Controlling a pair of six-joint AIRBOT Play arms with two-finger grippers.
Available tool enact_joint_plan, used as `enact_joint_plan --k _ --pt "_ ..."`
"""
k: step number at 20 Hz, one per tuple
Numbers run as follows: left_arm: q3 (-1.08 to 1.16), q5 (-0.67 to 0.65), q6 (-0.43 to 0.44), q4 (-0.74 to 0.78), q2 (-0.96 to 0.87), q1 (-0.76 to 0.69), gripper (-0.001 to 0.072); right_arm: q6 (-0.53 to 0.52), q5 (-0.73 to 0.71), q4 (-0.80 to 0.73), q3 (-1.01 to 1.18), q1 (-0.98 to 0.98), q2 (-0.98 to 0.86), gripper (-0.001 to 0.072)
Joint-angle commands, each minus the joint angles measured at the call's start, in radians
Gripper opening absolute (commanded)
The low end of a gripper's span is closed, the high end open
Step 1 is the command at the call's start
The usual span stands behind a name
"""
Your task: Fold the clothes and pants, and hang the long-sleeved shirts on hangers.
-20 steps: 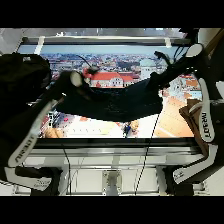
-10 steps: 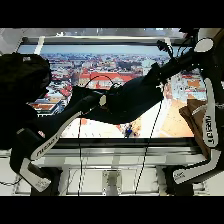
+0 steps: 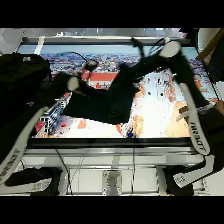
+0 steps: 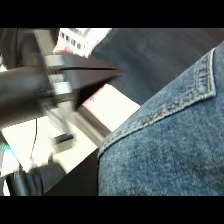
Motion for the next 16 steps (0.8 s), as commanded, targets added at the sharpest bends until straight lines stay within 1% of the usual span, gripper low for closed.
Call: enact_joint_plan --k 1,4,5,6,7,8,9,13,15,16 --pt "0.001 -0.078 -0.001 0.060 0.146 0.122 0.0015 0.077 -0.370 -0.093 0.001 0.214 -0.055 0.0026" --pt "0.000 -0.092 -0.001 0.060 0.217 0.203 0.0015 0.074 -0.696 -0.103 0.001 0.372 -0.151 0.0029" --pt "0.000 -0.100 -0.001 0.060 0.235 0.230 0.0015 0.074 -0.797 -0.098 0.001 0.406 -0.180 0.0087" --pt "0.000 -0.106 -0.001 0.060 0.248 0.254 0.0015 0.067 -0.851 -0.098 0.001 0.431 -0.198 0.0191" --pt "0.000 -0.110 -0.001 0.060 0.258 0.279 0.0015 0.049 -0.847 -0.098 0.001 0.441 -0.204 0.0303" --pt "0.000 -0.112 -0.001 0.060 0.265 0.301 0.0015 0.006 -0.788 -0.102 0.002 0.438 -0.201 0.0428" --pt "0.000 -0.117 -0.001 0.060 0.269 0.322 0.0015 -0.020 -0.684 -0.112 0.014 0.417 -0.200 0.0457" --pt "-0.002 -0.123 -0.001 0.060 0.270 0.375 0.0015 -0.028 -0.187 -0.249 0.065 0.216 -0.184 0.0454" --pt "-0.002 -0.127 -0.001 0.060 0.270 0.377 0.0015 -0.029 -0.056 -0.346 0.064 0.103 -0.171 0.0458" --pt "-0.002 -0.131 -0.001 0.060 0.270 0.377 0.0015 -0.028 -0.011 -0.366 0.060 0.055 -0.172 0.0522"
